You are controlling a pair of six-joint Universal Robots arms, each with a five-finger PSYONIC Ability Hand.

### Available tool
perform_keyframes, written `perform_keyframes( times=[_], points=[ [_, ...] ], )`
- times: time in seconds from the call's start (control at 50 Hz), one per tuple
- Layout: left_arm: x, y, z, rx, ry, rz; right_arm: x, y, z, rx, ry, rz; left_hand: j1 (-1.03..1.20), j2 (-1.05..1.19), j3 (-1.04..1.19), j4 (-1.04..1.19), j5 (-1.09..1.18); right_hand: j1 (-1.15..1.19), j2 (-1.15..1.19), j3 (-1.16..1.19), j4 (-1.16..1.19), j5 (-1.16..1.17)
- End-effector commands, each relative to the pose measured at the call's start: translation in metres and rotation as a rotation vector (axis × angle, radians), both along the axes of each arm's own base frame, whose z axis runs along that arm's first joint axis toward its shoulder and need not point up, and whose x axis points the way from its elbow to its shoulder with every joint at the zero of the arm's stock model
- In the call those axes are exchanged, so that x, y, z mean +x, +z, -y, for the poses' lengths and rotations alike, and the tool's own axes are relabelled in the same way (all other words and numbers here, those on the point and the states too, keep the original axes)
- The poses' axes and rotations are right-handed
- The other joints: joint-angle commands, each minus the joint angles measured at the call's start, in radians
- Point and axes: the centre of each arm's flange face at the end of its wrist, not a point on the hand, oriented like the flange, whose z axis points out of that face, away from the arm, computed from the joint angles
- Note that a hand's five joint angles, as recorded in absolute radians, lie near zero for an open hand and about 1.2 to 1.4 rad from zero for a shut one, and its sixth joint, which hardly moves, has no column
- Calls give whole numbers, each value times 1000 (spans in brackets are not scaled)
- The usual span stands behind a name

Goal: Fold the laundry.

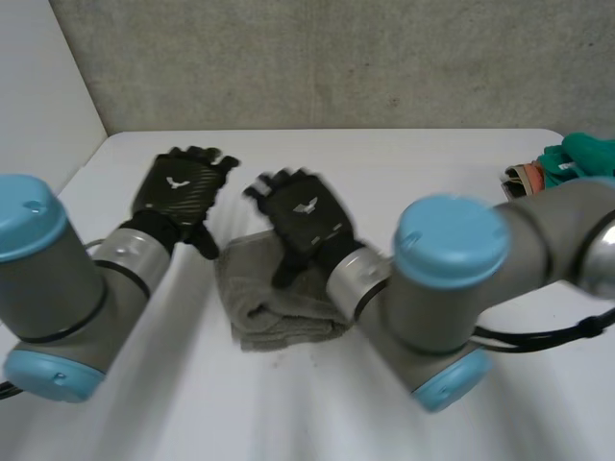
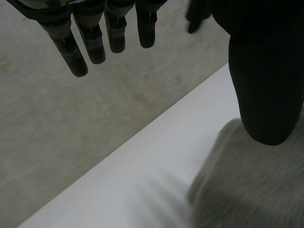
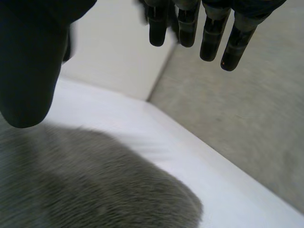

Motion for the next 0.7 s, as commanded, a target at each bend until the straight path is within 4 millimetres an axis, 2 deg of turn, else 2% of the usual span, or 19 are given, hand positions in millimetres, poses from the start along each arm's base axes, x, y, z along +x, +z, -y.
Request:
perform_keyframes(
  times=[0.02, 0.06, 0.12, 0.3, 0.38, 0.48, 0.52, 0.58, 0.6, 0.62, 0.66, 0.7],
  points=[
    [-27, -14, -16, 112, -75, -63, -29, -2, 34, 194, -87, 1, -12, -23, -31, -22, -40, -28, -48, -41, -60, -66],
    [-26, -28, -18, 177, -69, -39, -29, -17, 40, 246, -97, -39, -9, -20, -28, -19, -37, -28, -48, -41, -60, -66],
    [-25, -42, -20, 244, -54, 1, -27, -28, 42, 298, -92, -76, -9, -20, -28, -19, -37, -28, -48, -41, -60, -66],
    [-12, -67, -19, 335, 54, 103, -24, -68, 47, 416, -70, -198, -19, -30, -37, -29, -47, 47, 26, 34, 15, 8],
    [-11, -80, -20, 348, 46, 164, -24, -72, 48, 370, -63, -249, -19, -30, -37, -29, -47, 53, 32, 40, 21, 14],
    [-14, -80, -21, 315, 21, 212, -23, -64, 48, 306, -50, -278, -19, -30, -37, -29, -47, 82, 62, 69, 50, 44],
    [-17, -73, -21, 290, 12, 209, -22, -55, 47, 283, -42, -273, -19, -30, -37, -29, -47, 82, 62, 69, 50, 44],
    [-23, -49, -16, 222, -4, 168, -22, -21, 42, 214, -36, -223, -19, -30, -37, -29, -47, 15, -6, 2, -17, -24],
    [-27, -28, -15, 167, -22, 131, -23, -13, 41, 192, -40, -207, -19, -30, -37, -29, -47, -23, -44, -36, -55, -62],
    [-29, -18, -15, 142, -32, 115, -24, 0, 40, 149, -48, -179, -19, -30, -37, -29, -47, -28, -48, -41, -60, -66],
    [-32, 10, -15, 72, -68, 70, -27, 12, 38, 96, -64, -151, -19, -30, -37, -29, -47, -28, -48, -41, -60, -66],
    [-34, 28, -16, 28, -101, 44, -32, 22, 34, 40, -91, -119, -19, -30, -37, -29, -47, -28, -48, -41, -60, -66]
  ],
)
